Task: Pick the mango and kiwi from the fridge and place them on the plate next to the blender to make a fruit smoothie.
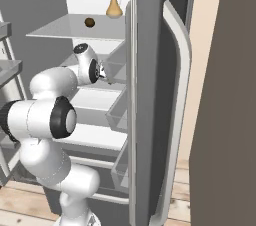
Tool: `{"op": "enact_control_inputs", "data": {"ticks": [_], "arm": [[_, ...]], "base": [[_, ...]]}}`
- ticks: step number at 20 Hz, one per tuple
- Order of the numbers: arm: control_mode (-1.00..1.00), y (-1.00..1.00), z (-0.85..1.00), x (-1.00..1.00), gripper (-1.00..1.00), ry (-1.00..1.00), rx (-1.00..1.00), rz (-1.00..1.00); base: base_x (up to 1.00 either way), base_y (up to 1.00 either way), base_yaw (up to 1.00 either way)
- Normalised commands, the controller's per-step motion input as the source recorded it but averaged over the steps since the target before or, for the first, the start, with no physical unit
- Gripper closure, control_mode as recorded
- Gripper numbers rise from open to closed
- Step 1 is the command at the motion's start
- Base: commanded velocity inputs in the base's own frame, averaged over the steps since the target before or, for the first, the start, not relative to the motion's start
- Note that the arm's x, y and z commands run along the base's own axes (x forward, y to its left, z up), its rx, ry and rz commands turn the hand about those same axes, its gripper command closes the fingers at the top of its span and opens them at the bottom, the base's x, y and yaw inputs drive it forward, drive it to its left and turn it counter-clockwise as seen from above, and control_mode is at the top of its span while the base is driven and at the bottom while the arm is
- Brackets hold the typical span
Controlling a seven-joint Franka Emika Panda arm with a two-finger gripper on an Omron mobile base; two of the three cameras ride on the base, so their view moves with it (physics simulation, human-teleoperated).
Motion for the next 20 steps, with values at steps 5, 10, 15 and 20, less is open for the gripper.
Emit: {"op": "enact_control_inputs", "data": {"ticks": [5, 10, 15, 20], "arm": [[-1.0, 0.0, -0.22, 0.6, -1.0, 0.07, 0.0, 0.0], [-1.0, -0.01, -0.28, 0.51, -1.0, 0.03, 0.0, 0.0], [-1.0, -0.03, -0.32, 0.46, -1.0, 0.01, 0.0, 0.0], [-1.0, -0.07, -0.11, 0.29, -1.0, 0.0, 0.03, 0.0]], "base": [[0.0, 0.0, 0.0], [0.0, 0.0, 0.0], [0.0, 0.0, 0.0], [0.0, 0.0, 0.0]]}}
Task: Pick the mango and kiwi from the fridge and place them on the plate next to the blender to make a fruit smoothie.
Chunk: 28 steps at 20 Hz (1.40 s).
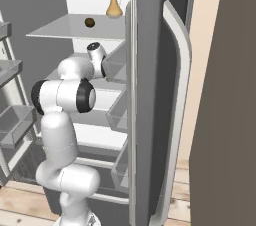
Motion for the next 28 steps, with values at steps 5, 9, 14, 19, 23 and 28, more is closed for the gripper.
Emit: {"op": "enact_control_inputs", "data": {"ticks": [5, 9, 14, 19, 23, 28], "arm": [[-1.0, -0.03, -0.64, -0.23, 1.0, -0.01, 0.0, 0.0], [-1.0, 0.0, -0.43, -0.29, 1.0, -0.13, 0.0, 0.0], [-1.0, 0.0, -0.01, -0.83, 1.0, -0.12, 0.0, 0.0], [-1.0, 0.11, 0.85, -1.0, 1.0, 0.03, 0.0, 0.0], [-1.0, 0.0, 0.95, -1.0, 1.0, 0.09, 0.0, 0.0], [-1.0, 0.0, 0.41, -1.0, 1.0, 0.05, 0.01, 0.0]], "base": [[0.0, 0.0, 0.0], [0.0, 0.0, 0.0], [0.0, 0.0, 0.0], [0.0, 0.0, 0.0], [0.0, 0.0, 0.0], [0.0, 0.0, 0.0]]}}
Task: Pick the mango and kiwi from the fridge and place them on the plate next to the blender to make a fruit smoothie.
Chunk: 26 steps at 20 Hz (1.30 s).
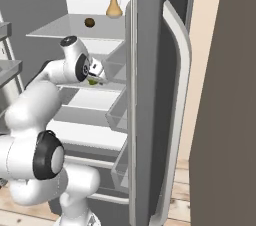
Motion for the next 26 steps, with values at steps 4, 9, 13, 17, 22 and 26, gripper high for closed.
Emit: {"op": "enact_control_inputs", "data": {"ticks": [4, 9, 13, 17, 22, 26], "arm": [[-1.0, 0.0, 0.0, -1.0, 1.0, 0.0, 0.04, 0.0], [-1.0, 0.02, -0.19, -1.0, 1.0, 0.0, 0.01, 0.0], [-1.0, 0.0, -0.06, -0.98, 1.0, 0.03, 0.0, 0.0], [-1.0, 0.0, 0.0, -0.84, 1.0, 0.05, 0.0, 0.0], [1.0, 0.0, 0.0, 0.0, 1.0, 0.0, 0.0, 0.0], [1.0, 0.0, 0.0, 0.0, 1.0, 0.0, 0.0, 0.0]], "base": [[0.0, 0.0, 0.0], [0.0, 0.0, 0.0], [0.0, 0.0, 0.0], [0.0, 0.0, 0.0], [-1.0, 0.16, 0.09], [-1.0, 0.36, 0.25]]}}
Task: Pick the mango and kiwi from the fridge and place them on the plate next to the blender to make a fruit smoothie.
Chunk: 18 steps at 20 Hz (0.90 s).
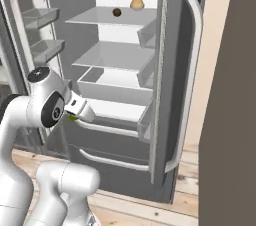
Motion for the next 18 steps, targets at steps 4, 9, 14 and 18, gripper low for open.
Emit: {"op": "enact_control_inputs", "data": {"ticks": [4, 9, 14, 18], "arm": [[1.0, 0.0, 0.0, 0.0, 1.0, 0.0, 0.0, 0.0], [1.0, 0.0, 0.0, 0.0, 1.0, 0.0, 0.0, 0.0], [1.0, 0.0, 0.0, 0.0, 1.0, 0.0, 0.0, 0.0], [1.0, 0.0, 0.0, 0.0, 1.0, 0.0, 0.0, 0.0]], "base": [[-1.0, 0.23, 0.32], [-0.93, 0.55, 0.45], [-0.62, 0.81, 0.57], [-0.33, 0.59, 0.67]]}}
